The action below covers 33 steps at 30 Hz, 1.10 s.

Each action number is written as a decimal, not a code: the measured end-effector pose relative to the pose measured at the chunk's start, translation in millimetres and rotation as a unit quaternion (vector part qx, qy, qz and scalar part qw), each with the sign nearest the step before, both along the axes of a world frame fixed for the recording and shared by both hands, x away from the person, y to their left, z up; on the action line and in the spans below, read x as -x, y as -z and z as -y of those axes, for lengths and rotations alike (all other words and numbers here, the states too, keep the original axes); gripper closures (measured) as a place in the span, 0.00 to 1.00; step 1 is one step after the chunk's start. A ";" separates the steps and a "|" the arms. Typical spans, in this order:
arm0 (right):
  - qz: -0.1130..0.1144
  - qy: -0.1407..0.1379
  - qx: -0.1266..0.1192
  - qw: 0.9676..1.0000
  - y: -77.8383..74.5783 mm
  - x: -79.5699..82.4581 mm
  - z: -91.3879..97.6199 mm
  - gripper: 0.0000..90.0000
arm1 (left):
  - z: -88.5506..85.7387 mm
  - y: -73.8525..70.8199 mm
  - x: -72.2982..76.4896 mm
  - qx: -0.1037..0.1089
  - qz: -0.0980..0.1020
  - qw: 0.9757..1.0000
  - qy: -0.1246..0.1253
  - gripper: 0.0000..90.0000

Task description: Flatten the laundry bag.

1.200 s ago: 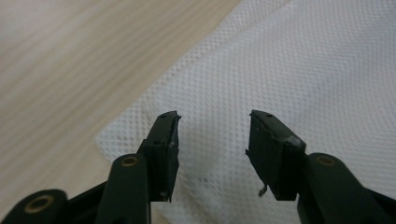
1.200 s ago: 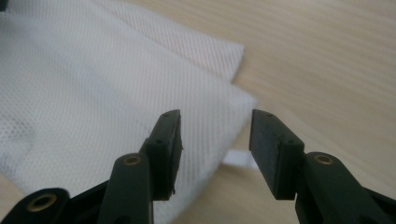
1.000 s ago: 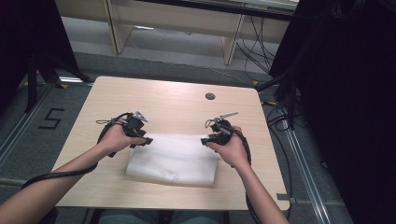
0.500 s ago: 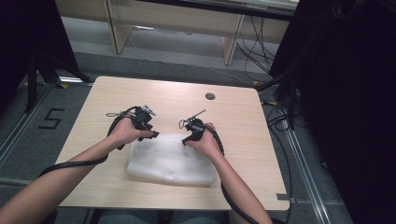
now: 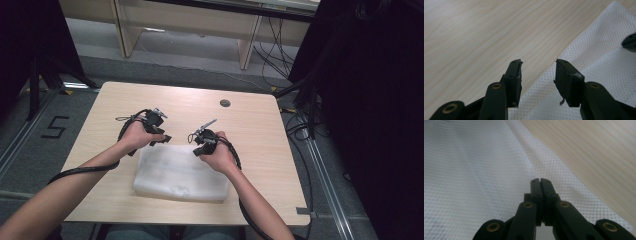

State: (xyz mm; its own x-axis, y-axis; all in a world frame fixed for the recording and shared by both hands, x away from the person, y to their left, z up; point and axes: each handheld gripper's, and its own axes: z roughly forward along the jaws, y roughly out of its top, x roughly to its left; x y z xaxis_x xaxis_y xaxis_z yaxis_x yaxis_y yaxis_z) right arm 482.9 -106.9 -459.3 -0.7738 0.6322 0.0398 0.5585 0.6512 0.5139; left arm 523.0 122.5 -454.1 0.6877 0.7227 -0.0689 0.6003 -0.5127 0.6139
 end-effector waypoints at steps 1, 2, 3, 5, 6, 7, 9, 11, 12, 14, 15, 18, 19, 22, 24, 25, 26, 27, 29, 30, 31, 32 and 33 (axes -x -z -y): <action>0.000 0.000 0.000 1.000 0.0 0.0 0.0 1.00 | 0.0 0.0 0.0 0.000 0.000 1.000 0.000 0.63; -0.003 0.002 -0.002 1.000 -5.4 5.1 -0.4 1.00 | -0.3 -2.9 -1.5 0.003 0.001 1.000 -0.001 0.63; 0.002 -0.004 -0.009 1.000 -10.6 9.7 -0.5 1.00 | -0.1 -4.8 -2.4 0.006 0.000 1.000 -0.002 0.64; 0.010 -0.015 -0.010 1.000 -21.7 21.0 -0.4 1.00 | 0.1 -8.8 -4.0 -0.003 -0.005 1.000 0.010 0.66; 0.010 -0.015 -0.010 1.000 -21.7 21.0 -0.4 1.00 | 1.1 -9.3 -4.3 0.000 -0.006 1.000 0.009 0.66; 0.012 -0.020 -0.009 1.000 -23.8 23.5 -0.6 1.00 | 2.2 -10.5 -4.8 -0.002 -0.008 1.000 0.011 0.66; 0.022 -0.034 -0.011 0.999 -30.5 36.8 -3.0 1.00 | 3.9 -12.5 -5.8 -0.004 -0.009 1.000 0.013 0.69; 0.023 -0.039 -0.011 0.999 -32.6 41.3 -3.4 1.00 | 3.5 -13.5 -6.3 -0.010 -0.011 1.000 0.018 0.70; 0.027 -0.045 -0.016 0.998 -36.6 50.7 -3.8 1.00 | 3.9 -13.8 -6.7 -0.016 -0.015 0.999 0.023 0.70; 0.034 -0.047 -0.017 0.998 -38.2 54.5 -3.7 1.00 | 4.2 -13.5 -6.9 -0.019 -0.016 0.999 0.024 0.70; 0.045 -0.056 -0.027 0.997 -40.3 61.6 -3.4 1.00 | 4.5 -13.0 -6.9 -0.020 -0.023 0.999 0.026 0.72; 0.044 -0.060 -0.025 0.997 -43.7 68.7 -2.5 1.00 | 5.6 -11.4 -6.0 -0.025 -0.028 0.999 0.036 0.74; 0.042 -0.060 -0.026 0.997 -44.4 72.9 -2.5 1.00 | 6.9 -9.5 -4.5 -0.029 -0.033 0.998 0.043 0.76; 0.049 -0.068 -0.026 0.996 -44.3 80.0 -2.7 1.00 | 12.8 -0.7 1.8 -0.041 -0.051 0.996 0.064 0.81; 0.044 -0.072 -0.032 0.996 -43.5 87.1 -2.7 1.00 | 17.8 7.6 7.7 -0.063 -0.074 0.991 0.094 0.82; 0.040 -0.076 -0.029 0.996 -44.1 89.7 -2.5 1.00 | 18.3 9.2 8.2 -0.072 -0.080 0.988 0.107 0.83; 0.041 -0.081 -0.028 0.996 -43.8 91.9 -2.7 1.00 | 19.9 12.1 10.0 -0.072 -0.085 0.988 0.110 0.84; 0.041 -0.080 -0.036 0.995 -42.1 94.7 -3.5 1.00 | 21.0 14.9 11.1 -0.079 -0.088 0.986 0.116 0.84; 0.034 -0.083 -0.040 0.995 -41.1 100.1 -4.0 1.00 | 22.3 18.1 12.5 -0.086 -0.092 0.985 0.120 0.87; 0.029 -0.083 -0.035 0.995 -42.0 101.8 -3.4 1.00 | 23.4 21.8 13.6 -0.093 -0.099 0.983 0.128 0.87; 0.034 -0.091 -0.036 0.995 -40.6 103.5 -4.0 1.00 | 24.3 24.2 14.5 -0.092 -0.103 0.982 0.129 0.87; 0.037 -0.098 -0.031 0.994 -40.7 105.0 -3.7 1.00 | 25.0 26.0 15.4 -0.097 -0.107 0.980 0.135 0.87; 0.030 -0.092 -0.038 0.995 -39.8 108.3 -4.5 1.00 | 25.4 27.7 15.9 -0.106 -0.105 0.978 0.145 0.87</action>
